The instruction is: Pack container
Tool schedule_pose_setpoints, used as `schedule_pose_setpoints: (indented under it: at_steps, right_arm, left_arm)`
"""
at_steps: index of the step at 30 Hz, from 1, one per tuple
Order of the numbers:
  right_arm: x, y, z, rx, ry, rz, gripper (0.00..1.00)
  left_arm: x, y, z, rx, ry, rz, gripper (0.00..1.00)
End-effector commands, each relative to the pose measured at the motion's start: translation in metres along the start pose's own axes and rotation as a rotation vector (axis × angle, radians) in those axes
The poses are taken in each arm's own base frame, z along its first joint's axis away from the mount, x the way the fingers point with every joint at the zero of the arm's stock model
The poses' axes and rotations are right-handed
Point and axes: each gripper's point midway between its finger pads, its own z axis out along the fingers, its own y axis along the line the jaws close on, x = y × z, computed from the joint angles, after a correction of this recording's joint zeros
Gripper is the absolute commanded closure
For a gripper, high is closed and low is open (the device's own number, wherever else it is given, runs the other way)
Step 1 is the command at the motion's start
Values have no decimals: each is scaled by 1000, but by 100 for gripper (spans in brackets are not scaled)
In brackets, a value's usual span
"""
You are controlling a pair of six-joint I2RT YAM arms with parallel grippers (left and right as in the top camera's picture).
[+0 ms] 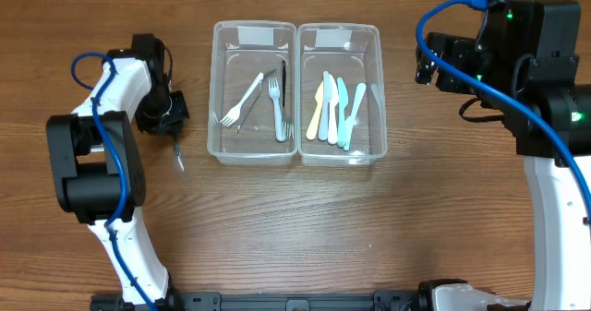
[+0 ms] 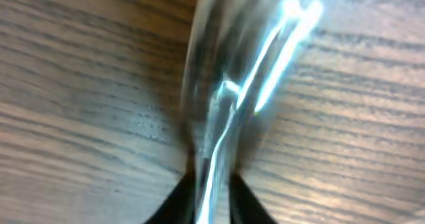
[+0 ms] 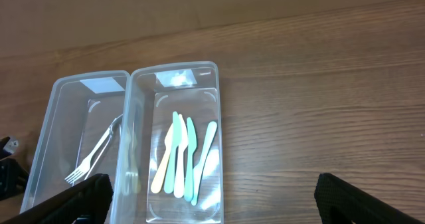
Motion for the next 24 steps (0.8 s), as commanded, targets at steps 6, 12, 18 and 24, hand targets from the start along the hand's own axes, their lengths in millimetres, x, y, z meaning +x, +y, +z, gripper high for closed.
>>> schedule_pose_setpoints:
  at_steps: [6,12,18,24]
  right_arm:
    - [-3,-3,0,14,-9,-1,0]
    - [-3,-3,0,14,-9,-1,0]
    - [-3,-3,0,14,-9,-1,0]
    - [-3,-3,0,14,-9,-1,0]
  left_arm:
    - [21,-3,45,27,85,33,88]
    - [17,-4,45,31,71,34,96]
    - [14,-6,45,37,57,95,96]
    - [14,-11,33,68,61,124,96]
